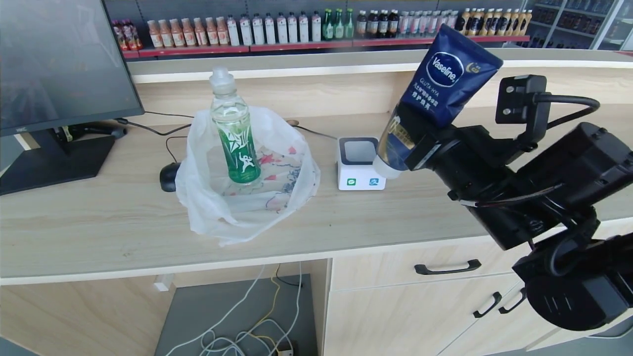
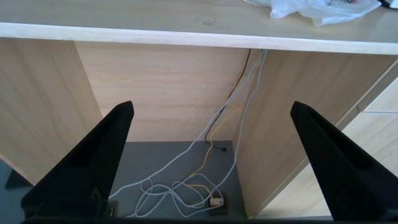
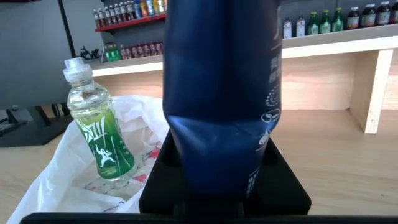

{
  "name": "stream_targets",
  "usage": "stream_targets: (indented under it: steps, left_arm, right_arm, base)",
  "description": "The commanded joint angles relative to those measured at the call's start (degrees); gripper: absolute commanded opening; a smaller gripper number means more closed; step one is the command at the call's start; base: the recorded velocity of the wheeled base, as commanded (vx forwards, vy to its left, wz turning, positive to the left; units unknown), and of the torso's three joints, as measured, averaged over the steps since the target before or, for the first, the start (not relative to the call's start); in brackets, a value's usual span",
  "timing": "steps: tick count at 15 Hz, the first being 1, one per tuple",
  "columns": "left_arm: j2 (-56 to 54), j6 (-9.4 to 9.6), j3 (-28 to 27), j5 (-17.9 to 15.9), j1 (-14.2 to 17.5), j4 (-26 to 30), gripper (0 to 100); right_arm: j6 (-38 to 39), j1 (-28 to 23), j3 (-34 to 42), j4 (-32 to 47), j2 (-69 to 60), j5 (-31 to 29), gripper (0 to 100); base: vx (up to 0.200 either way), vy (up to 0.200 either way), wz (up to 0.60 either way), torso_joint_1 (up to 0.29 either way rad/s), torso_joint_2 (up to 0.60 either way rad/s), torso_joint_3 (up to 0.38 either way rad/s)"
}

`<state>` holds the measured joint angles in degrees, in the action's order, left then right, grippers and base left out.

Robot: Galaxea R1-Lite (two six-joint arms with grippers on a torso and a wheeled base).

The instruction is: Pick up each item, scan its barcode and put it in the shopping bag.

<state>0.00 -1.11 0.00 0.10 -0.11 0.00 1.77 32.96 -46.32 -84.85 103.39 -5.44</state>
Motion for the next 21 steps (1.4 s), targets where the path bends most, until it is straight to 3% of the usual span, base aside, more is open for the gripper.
stream_targets:
  steps: [1, 7, 12, 17, 21]
  left_arm:
    - [0.0, -0.03, 0.0, 0.0, -0.1, 0.0, 100]
    - [0.0, -0.03, 0.0, 0.0, 0.0, 0.0, 100]
    - [0.0, -0.03, 0.0, 0.0, 0.0, 0.0, 100]
    - [0.0, -0.03, 0.0, 0.0, -0.1, 0.0, 100]
    - [0.0, -0.03, 0.0, 0.1, 0.0, 0.0, 100]
  right_arm:
    - [2.7, -0.2, -5.4, 3.5, 3.9, 0.0, 0]
    - [10.8, -1.6, -22.8, 11.2, 12.3, 0.0, 0]
    - [22.9, -1.7, -35.1, 18.4, 17.2, -0.4, 0]
    - [33.2, -4.1, -35.6, 18.7, 18.8, -0.4, 0]
    - [36.5, -5.4, -35.6, 18.7, 21.4, -0.4, 0]
  base:
    - [0.0, 0.0, 0.0, 0.0, 0.0, 0.0]
    - [0.0, 0.0, 0.0, 0.0, 0.0, 0.0]
    - [0.0, 0.0, 0.0, 0.0, 0.0, 0.0]
    - [0.0, 0.0, 0.0, 0.0, 0.0, 0.0]
    - [0.0, 0.0, 0.0, 0.0, 0.0, 0.0]
